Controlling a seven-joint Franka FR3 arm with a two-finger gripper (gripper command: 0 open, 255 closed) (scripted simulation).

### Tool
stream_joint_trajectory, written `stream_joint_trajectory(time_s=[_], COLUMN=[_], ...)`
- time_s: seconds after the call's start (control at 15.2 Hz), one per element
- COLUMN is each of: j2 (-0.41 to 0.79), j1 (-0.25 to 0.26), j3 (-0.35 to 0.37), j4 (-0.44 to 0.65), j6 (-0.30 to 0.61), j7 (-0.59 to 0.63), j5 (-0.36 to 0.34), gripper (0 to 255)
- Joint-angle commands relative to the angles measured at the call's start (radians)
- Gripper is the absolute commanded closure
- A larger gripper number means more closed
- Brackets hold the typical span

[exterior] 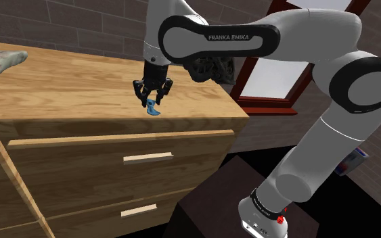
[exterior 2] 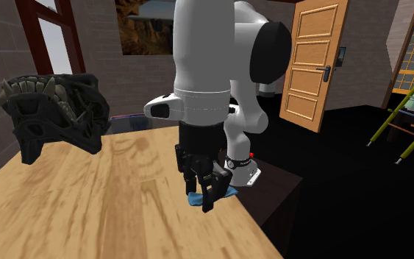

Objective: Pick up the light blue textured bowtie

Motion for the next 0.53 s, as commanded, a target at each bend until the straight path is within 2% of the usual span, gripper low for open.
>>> stream_joint_trajectory(time_s=[0.0, 0.46], j2=[0.004, -0.002], j1=[-0.002, -0.002], j3=[-0.002, -0.002], j4=[-0.004, 0.07], j6=[-0.002, -0.082], j7=[0.0, -0.004], j5=[-0.002, 0.001], gripper=[255, 255])
